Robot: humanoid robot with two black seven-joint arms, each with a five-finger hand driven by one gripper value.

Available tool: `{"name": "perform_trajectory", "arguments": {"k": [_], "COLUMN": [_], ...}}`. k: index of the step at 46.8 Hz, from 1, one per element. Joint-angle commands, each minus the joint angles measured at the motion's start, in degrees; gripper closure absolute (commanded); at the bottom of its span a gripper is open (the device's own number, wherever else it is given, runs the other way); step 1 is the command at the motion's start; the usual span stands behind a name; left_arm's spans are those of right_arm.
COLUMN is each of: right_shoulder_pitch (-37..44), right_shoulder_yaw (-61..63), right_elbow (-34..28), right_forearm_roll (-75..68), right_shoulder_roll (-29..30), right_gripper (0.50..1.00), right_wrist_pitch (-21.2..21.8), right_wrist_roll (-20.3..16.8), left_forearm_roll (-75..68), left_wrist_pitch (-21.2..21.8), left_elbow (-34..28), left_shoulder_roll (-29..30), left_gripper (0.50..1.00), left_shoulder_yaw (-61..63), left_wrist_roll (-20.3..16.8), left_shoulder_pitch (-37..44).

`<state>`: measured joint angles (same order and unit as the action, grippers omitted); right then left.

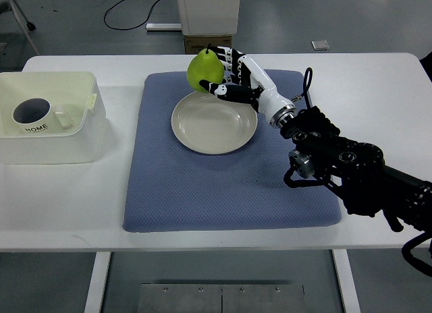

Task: Place pear on plate with right hand
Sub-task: 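Lift the pear with the right hand and lower it onto the plate, then open the right hand and withdraw it away from the plate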

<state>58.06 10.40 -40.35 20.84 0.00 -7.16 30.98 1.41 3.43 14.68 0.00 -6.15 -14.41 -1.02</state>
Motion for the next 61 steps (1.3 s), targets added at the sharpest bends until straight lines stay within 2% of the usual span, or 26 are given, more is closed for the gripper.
{"name": "perform_trajectory", "arguments": {"k": [1,28,39,45,49,55,57,58,59,61], "right_shoulder_pitch": [-0.32,-4.18,-4.36,-4.36,-4.45,-4.36,-4.36,-4.36,-4.36,-4.36], "right_shoulder_yaw": [-0.91,-8.38,-8.38,-8.38,-8.38,-8.38,-8.38,-8.38,-8.38,-8.38], "right_elbow": [0.01,0.71,3.35,3.97,3.88,3.88,3.79,3.79,3.7,3.53], "right_forearm_roll": [0.08,0.25,0.25,0.17,0.25,0.17,0.17,0.17,0.17,0.17], "right_shoulder_roll": [0.0,0.0,0.0,0.0,0.0,0.0,0.0,0.0,0.0,0.0], "right_gripper": [1.0,1.0,1.0,0.869,0.752,0.651,0.589,0.534,0.505,0.502], "right_wrist_pitch": [-0.05,-1.11,-4.35,-6.12,-6.38,-6.38,-6.38,-6.38,-6.38,-6.38], "right_wrist_roll": [0.05,1.63,1.63,1.63,1.63,1.72,1.72,1.72,1.72,1.72], "left_forearm_roll": [0.0,0.0,0.0,0.0,0.0,0.0,0.0,0.0,0.0,0.0], "left_wrist_pitch": [0.0,0.0,0.0,0.0,0.0,0.0,0.0,0.0,0.0,0.0], "left_elbow": [-0.01,-0.01,-0.01,-0.01,-0.01,-0.01,-0.01,-0.01,-0.01,-0.01], "left_shoulder_roll": [0.0,0.0,0.0,0.0,0.0,0.0,0.0,0.0,0.0,0.0], "left_gripper": [0.5,0.5,0.5,0.5,0.5,0.5,0.5,0.5,0.5,0.5], "left_shoulder_yaw": [0.0,0.0,0.0,0.0,0.0,0.0,0.0,0.0,0.0,0.0], "left_wrist_roll": [0.0,0.0,0.0,0.0,0.0,0.0,-0.09,-0.01,-0.09,0.0], "left_shoulder_pitch": [0.05,0.05,-0.04,-0.04,0.05,0.05,0.05,0.05,0.05,0.05]}}
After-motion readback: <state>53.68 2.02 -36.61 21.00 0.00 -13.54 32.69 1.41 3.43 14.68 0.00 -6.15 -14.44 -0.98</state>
